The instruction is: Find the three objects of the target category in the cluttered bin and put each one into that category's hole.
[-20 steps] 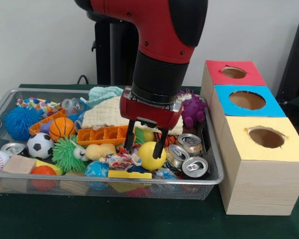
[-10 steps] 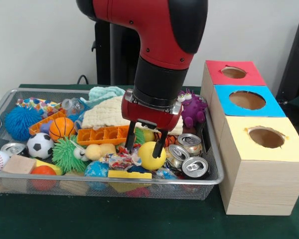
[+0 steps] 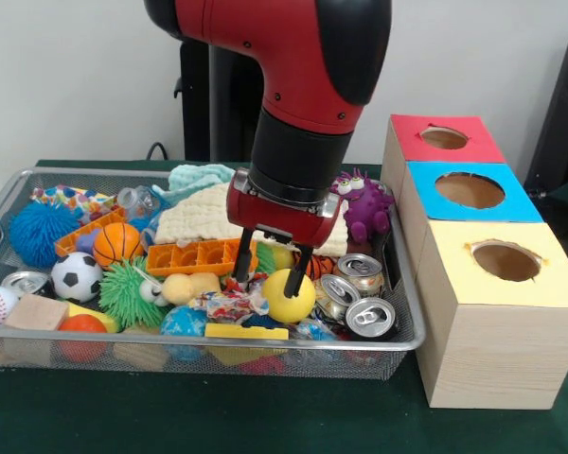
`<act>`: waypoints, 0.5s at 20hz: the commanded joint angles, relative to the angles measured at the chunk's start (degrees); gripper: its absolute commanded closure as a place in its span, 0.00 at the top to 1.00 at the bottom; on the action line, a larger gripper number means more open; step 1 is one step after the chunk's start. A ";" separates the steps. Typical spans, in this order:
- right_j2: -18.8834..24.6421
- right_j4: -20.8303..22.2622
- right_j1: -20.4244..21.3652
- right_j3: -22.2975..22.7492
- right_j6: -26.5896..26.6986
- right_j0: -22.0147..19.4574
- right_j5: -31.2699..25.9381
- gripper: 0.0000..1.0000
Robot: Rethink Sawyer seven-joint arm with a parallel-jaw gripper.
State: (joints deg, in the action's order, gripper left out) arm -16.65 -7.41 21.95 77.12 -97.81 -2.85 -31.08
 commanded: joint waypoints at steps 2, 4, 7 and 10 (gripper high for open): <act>1.85 -2.53 -2.77 5.94 -15.83 -0.58 4.03 1.00; 1.51 -2.87 -3.38 5.41 -16.26 -0.32 4.22 1.00; 0.78 -3.27 -3.56 5.61 -17.07 0.33 4.61 1.00; 0.50 -3.67 -3.70 5.71 -17.08 0.39 4.76 1.00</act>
State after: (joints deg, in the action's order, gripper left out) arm -17.90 -8.48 21.66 77.99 -97.90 -2.66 -29.27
